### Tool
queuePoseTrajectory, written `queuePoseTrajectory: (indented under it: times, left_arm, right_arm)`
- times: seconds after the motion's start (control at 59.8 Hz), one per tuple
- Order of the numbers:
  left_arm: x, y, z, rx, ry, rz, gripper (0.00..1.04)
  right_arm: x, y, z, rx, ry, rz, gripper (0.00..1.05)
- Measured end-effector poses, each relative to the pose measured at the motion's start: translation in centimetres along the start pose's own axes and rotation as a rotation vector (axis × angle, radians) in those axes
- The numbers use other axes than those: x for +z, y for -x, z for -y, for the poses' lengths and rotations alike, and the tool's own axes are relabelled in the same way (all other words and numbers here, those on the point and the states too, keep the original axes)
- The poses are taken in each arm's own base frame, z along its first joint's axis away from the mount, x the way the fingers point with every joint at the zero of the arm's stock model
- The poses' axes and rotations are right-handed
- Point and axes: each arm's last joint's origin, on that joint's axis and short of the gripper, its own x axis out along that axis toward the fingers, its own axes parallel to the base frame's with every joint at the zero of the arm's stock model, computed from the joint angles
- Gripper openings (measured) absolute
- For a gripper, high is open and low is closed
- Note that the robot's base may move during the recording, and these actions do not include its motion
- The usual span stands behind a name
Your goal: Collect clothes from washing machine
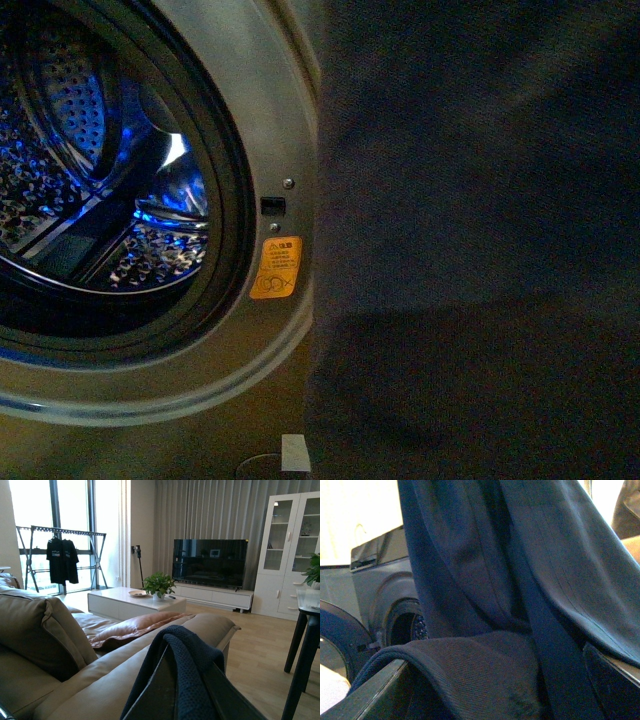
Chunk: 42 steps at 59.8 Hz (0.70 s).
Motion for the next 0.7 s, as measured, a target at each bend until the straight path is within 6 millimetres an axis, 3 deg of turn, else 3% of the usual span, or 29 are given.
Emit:
queuePoseTrajectory:
  times: [0.318,0.703]
  left_arm:
    - [0.0,0.0,0.0,0.002,0.000,0.001,0.05]
    - [0.0,0.0,0.0,0.002,0.000,0.001,0.05]
  right_arm:
    - [0.7,-4.8,0.7,0.075,0.005,0.010,0.97]
    - [1.0,-8.2,-1.5,0.191,-0.006,0.062,0.97]
